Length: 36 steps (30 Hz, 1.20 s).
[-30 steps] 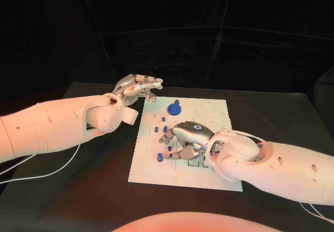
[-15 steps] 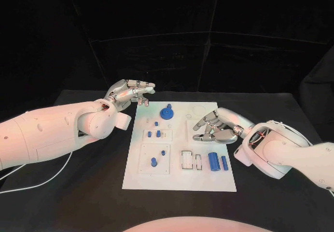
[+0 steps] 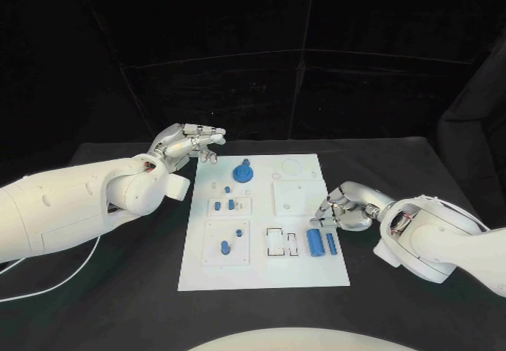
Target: Assemble the parts on the task board
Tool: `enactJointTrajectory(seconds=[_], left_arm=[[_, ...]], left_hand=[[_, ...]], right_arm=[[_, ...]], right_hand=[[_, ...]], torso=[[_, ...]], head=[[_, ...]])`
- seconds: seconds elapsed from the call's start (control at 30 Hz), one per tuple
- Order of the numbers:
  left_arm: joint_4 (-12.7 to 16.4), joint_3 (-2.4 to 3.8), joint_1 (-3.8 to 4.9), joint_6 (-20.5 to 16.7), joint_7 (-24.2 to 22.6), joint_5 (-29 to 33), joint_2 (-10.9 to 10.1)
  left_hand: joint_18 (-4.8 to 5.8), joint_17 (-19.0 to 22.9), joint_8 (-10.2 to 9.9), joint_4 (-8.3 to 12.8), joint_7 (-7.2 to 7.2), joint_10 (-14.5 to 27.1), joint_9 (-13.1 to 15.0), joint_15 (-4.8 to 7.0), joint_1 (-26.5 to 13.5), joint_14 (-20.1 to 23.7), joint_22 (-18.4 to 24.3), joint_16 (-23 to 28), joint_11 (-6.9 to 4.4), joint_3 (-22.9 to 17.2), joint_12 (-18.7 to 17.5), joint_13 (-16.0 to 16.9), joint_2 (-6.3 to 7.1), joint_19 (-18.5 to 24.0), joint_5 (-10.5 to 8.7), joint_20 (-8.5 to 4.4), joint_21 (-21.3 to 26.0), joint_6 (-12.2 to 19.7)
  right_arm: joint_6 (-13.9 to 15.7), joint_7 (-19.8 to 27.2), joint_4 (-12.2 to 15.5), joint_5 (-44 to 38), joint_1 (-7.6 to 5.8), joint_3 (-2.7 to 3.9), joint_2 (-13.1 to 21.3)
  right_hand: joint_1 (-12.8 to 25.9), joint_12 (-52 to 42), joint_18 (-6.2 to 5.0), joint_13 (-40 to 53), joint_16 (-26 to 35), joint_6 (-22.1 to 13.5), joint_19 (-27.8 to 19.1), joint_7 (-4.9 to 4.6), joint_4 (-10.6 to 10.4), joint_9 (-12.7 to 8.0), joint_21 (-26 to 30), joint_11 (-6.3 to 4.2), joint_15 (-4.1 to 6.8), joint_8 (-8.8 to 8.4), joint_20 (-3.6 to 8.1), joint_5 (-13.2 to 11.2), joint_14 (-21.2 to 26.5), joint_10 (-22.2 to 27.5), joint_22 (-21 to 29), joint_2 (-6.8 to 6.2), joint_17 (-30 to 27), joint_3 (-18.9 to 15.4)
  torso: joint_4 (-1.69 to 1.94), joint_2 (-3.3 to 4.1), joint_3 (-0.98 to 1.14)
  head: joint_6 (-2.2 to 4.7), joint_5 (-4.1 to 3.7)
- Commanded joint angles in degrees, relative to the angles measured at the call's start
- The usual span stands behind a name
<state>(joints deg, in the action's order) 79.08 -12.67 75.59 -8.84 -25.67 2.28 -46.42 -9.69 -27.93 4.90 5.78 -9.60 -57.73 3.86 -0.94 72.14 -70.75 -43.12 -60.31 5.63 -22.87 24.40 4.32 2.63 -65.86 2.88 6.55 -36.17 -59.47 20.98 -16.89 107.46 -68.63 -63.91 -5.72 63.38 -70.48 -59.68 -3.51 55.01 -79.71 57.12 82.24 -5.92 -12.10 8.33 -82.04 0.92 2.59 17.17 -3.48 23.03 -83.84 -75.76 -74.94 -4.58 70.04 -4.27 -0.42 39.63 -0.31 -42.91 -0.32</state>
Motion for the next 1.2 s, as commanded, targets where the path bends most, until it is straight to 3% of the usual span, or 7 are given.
enactJointTrajectory(seconds=[0.03, 0.2, 0.43, 0.83, 1.2], left_arm=[[0.0, -0.02, 0.08, 0.5, -0.4, 0.1, 0.0], [0.0, -0.1, 0.07, 0.4, -0.3, 0.1, -0.1], [0.0, -0.15, 0.06, 0.5, -0.3, 0.1, -0.2], [0.0, -0.17, 0.06, 0.2, -0.3, 0.1, -0.4], [0.3, -0.17, 0.06, 0.1, -0.3, 0.1, -0.7]], left_hand=[[-0.77, 0.1, -0.3, 0.0, 0.03, 0.3, 0.0, -0.02, -0.4, 0.4, 0.1, 0.2, 0.01, 0.4, 0.3, -0.1, -0.02, 0.1, 0.24, 0.27, 0.2, 0.3], [-0.78, 0.1, -0.2, 0.0, 0.07, 0.3, 0.0, -0.01, -0.2, 0.4, 0.1, 0.2, -0.02, 0.4, 0.4, -0.1, -0.08, 0.0, 0.25, 0.27, 0.2, 0.3], [-0.78, 0.1, -0.2, 0.0, 0.07, 0.3, 0.0, -0.01, -0.2, 0.4, 0.1, 0.2, -0.02, 0.4, 0.4, -0.1, -0.08, 0.0, 0.25, 0.27, 0.2, 0.3], [-0.78, 0.1, -0.2, 0.0, 0.07, 0.3, 0.0, -0.01, -0.2, 0.4, 0.1, 0.2, -0.02, 0.4, 0.4, -0.1, -0.08, 0.0, 0.25, 0.27, 0.2, 0.3], [-0.78, 0.1, -0.2, 0.0, 0.07, 0.3, 0.0, -0.01, -0.2, 0.4, 0.1, 0.2, -0.02, 0.4, 0.4, -0.1, -0.08, 0.0, 0.25, 0.27, 0.2, 0.3]], right_arm=[[-2.1, -5.4, 0.5, -7.0, 0.27, -0.48, 0.4], [-2.6, -6.7, 0.7, -9.5, 0.53, -0.99, 0.5], [-2.2, -7.2, 0.7, -11.2, 0.68, -1.19, 0.4], [-3.8, -7.8, 0.8, -12.5, 0.97, -1.26, -0.5], [-6.2, -8.7, 0.3, -13.7, 1.57, -1.27, -2.5]], right_hand=[[0.3, -0.8, 0.64, 1.2, -0.3, -0.5, 0.4, 0.21, -0.5, 0.2, -0.3, 0.1, 0.36, 0.69, 0.03, -0.7, -2.9, -0.5, -4.9, -0.36, 0.2, -1.0], [0.4, -1.9, 0.65, 3.2, -0.4, -0.9, 0.4, 0.28, -2.3, 0.6, -0.3, 0.07, 0.38, 1.88, 0.04, -1.6, -2.8, -0.8, -4.9, -0.22, 0.3, -2.4], [0.3, -3.4, 0.77, 5.5, -0.7, -0.9, 0.7, 0.48, -4.0, 1.1, -0.7, -0.07, 0.47, 3.29, 0.1, -1.8, -2.9, -1.4, -5.5, -0.15, 0.8, -3.7], [1.7, -7.1, 1.12, 10.3, -2.0, -0.7, 1.6, 1.08, -4.5, 2.7, -1.6, -0.55, 0.85, 6.05, 0.42, -2.8, -3.3, -3.4, -6.8, -0.03, 3.2, -5.7], [2.4, -9.1, 1.27, 12.7, -2.8, -1.3, 2.0, 1.06, -4.6, 3.1, -2.0, -0.55, 0.85, 6.56, 0.45, -4.1, -3.6, -4.3, -7.3, 0.25, 4.6, -6.2]], torso=[[-0.1, -0.18, 0.06], [-0.02, -0.17, 0.03], [-0.03, -0.05, -0.05], [-0.11, -0.03, -0.11], [-0.07, -0.09, -0.15]], head=[[-0.1, -0.58], [0.11, -0.54], [0.09, -0.58], [-0.46, -0.37], [-0.9, 0.03]])
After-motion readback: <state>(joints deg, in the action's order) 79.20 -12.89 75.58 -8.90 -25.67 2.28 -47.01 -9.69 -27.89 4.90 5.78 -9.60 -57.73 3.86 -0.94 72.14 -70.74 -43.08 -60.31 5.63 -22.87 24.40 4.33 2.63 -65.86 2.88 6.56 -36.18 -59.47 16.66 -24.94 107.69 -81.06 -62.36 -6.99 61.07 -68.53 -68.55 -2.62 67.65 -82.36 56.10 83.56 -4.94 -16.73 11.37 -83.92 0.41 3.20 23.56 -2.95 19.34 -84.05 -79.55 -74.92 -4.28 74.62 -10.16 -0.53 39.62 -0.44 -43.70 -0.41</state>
